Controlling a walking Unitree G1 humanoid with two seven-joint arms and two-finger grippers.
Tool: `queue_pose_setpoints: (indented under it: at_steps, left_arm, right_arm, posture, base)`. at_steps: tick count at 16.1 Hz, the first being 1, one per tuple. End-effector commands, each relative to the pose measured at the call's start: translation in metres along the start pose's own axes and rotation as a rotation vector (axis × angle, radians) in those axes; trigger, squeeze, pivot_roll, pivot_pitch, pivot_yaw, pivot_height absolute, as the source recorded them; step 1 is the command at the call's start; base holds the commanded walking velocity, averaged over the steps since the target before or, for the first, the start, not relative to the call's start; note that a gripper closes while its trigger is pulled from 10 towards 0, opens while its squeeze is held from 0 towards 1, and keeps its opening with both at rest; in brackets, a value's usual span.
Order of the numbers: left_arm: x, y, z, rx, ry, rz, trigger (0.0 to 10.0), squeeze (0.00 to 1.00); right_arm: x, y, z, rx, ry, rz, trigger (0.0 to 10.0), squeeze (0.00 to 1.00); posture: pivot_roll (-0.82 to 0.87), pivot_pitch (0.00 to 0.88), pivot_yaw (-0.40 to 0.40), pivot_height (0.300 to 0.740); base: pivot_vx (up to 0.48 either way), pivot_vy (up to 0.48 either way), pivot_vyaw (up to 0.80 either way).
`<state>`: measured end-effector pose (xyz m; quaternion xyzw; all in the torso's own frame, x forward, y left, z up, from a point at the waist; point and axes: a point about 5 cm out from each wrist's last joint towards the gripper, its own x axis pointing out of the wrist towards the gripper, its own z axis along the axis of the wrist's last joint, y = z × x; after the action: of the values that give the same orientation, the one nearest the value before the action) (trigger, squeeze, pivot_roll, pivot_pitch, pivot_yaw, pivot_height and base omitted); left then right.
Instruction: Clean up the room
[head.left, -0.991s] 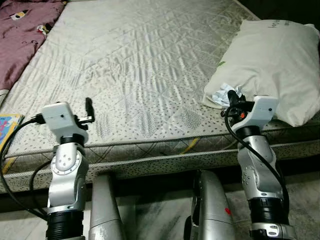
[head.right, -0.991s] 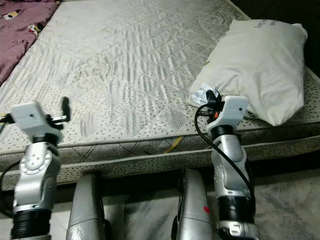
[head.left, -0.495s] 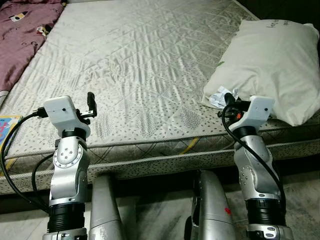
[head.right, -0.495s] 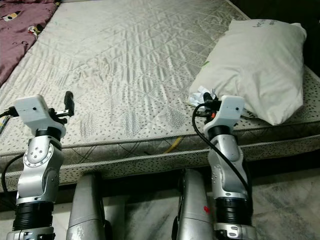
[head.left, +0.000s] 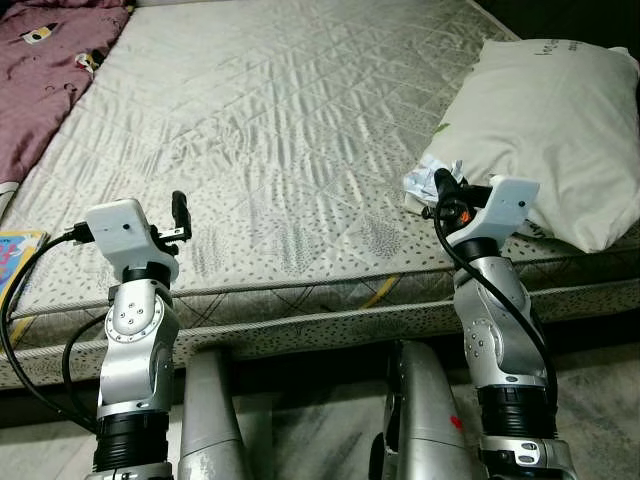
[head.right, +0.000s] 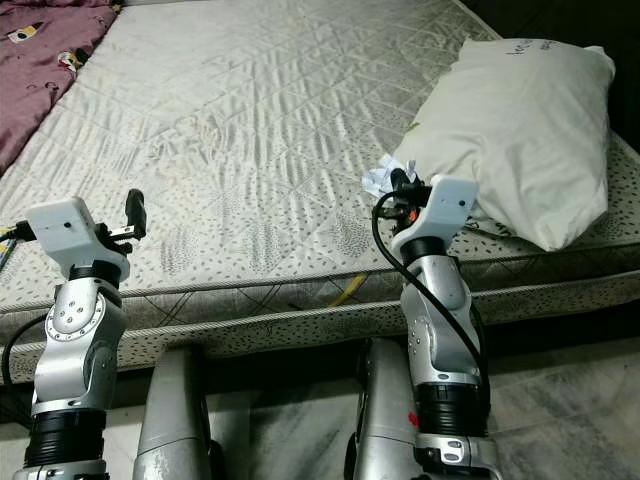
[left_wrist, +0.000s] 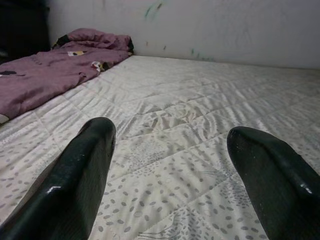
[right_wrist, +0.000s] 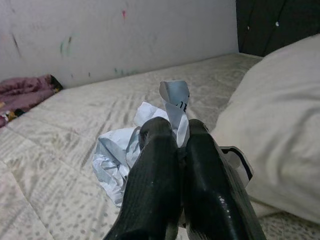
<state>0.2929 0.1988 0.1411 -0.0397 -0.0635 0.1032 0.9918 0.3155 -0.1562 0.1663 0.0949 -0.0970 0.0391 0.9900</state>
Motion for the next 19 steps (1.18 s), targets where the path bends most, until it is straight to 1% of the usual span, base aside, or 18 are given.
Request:
queue_pose_setpoints:
  at_steps: [1, 2, 4, 6, 8, 10, 12, 15, 16, 18, 19]
  left_arm:
    - [-0.001, 0.0, -0.001, 0.013, 0.008, -0.004, 10.0, 0.0]
    - [-0.001, -0.002, -0.002, 0.017, 0.019, -0.021, 10.0, 0.0]
    - [-0.002, -0.002, -0.003, 0.023, 0.03, -0.045, 10.0, 0.0]
    - [0.001, 0.001, -0.002, 0.01, 0.02, -0.024, 10.0, 0.0]
    - [-0.001, 0.002, -0.002, 0.005, 0.017, -0.012, 10.0, 0.0]
    - [-0.003, 0.0, -0.006, 0.018, 0.033, -0.026, 10.0, 0.0]
    - [-0.001, -0.002, -0.005, 0.047, 0.03, -0.024, 10.0, 0.0]
    - [0.005, -0.004, -0.005, 0.057, 0.05, 0.007, 10.0, 0.0]
    - [0.002, -0.006, -0.005, 0.07, 0.04, 0.001, 10.0, 0.0]
    - [-0.005, -0.004, -0.008, 0.063, 0.052, 0.013, 10.0, 0.0]
    - [-0.006, -0.003, -0.009, 0.062, 0.055, 0.017, 10.0, 0.0]
  right_arm:
    - [0.002, 0.007, 0.007, 0.017, -0.022, 0.02, 10.0, 0.0]
    - [0.003, 0.007, 0.006, 0.018, -0.019, 0.016, 10.0, 0.0]
    - [0.003, 0.008, 0.005, 0.019, -0.015, 0.013, 10.0, 0.0]
    - [0.004, 0.011, 0.004, 0.02, -0.003, 0.025, 10.0, 0.0]
    - [0.007, 0.013, 0.005, 0.018, -0.003, 0.032, 10.0, 0.0]
    - [0.008, 0.012, 0.004, 0.014, -0.004, 0.025, 10.0, 0.0]
    - [0.008, 0.011, 0.004, 0.013, -0.007, 0.011, 10.0, 0.0]
    - [0.008, 0.01, 0.003, -0.002, -0.003, 0.002, 10.0, 0.0]
    - [0.008, 0.009, 0.002, -0.009, -0.002, -0.007, 10.0, 0.0]
    - [0.004, 0.008, -0.001, -0.012, 0.015, -0.013, 10.0, 0.0]
    - [0.003, 0.009, -0.003, -0.02, 0.022, -0.012, 10.0, 0.0]
  posture:
    - [-0.14, 0.0, 0.049, 0.53]
    - [-0.14, 0.0, 0.059, 0.54]
    - [-0.14, 0.0, 0.048, 0.559]
    - [-0.13, 0.0, 0.04, 0.584]
    - [-0.13, 0.0, 0.039, 0.608]
    - [-0.14, 0.0, 0.046, 0.633]
    - [-0.14, 0.0, 0.052, 0.652]
    - [-0.13, 0.0, 0.044, 0.682]
    - [-0.13, 0.0, 0.039, 0.696]
    - [-0.12, 0.0, 0.037, 0.721]
    - [-0.12, 0.0, 0.037, 0.726]
  base:
    - [0.0, 0.0, 0.0]
    - [0.0, 0.0, 0.0]
    - [0.0, 0.0, 0.0]
    - [0.0, 0.0, 0.0]
    - [0.0, 0.0, 0.0]
    - [0.0, 0.0, 0.0]
    - [0.0, 0.0, 0.0]
    - [0.0, 0.0, 0.0]
    - [0.0, 0.0, 0.0]
    - [0.0, 0.0, 0.0]
    - [0.0, 0.0, 0.0]
